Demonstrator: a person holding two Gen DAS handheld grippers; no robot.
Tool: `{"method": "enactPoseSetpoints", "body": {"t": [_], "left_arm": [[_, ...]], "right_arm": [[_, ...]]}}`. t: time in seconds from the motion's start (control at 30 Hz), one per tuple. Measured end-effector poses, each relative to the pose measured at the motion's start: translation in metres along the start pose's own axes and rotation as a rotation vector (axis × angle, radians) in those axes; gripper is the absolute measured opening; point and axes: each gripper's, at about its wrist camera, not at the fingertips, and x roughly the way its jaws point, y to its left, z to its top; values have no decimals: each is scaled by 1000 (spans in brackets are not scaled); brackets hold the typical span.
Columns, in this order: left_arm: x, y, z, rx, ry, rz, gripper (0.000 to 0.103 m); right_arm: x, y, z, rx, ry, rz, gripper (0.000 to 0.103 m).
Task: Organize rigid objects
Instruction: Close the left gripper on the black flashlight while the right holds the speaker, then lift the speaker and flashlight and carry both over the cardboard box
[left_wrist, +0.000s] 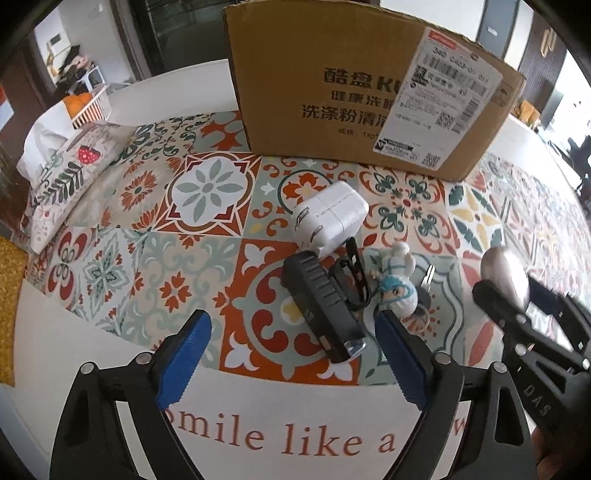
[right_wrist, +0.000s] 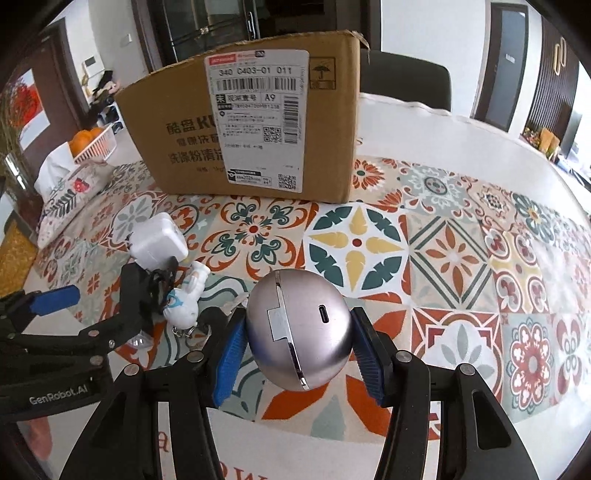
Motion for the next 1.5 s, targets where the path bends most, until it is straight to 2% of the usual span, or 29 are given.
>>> {"method": "enactPoseSetpoints", "body": {"t": [0.13,0.3,0.37,0.7,0.8,1.1,1.27,1.5], "left_arm": [[2,2,7,-44,-17,5,79],[10,2,13,-94,-8,-23,75],[14,0,13,-103,-3,-3,66],[33,-3,13,-125,35,-8,53],[31,-2,12,-115,28,-36,38],[25,4,7,-52,9,-74,32],[18,8,-1,-20,6,-102,31],[-4,14,-5,-1,-47,-113,31]], "right_arm": [[2,0,3,5,-3,12,55],[4,1,10,-8,-11,15,55],[4,1,11,-9,-13,19,55],[13,-4,12,-3,6,13,55],[15,-4,11,2,14,19,55],[8,7,9,2,9,31,55],[0,12,7,10,8,34,55],[-14,23,2,5,0,35,55]]}}
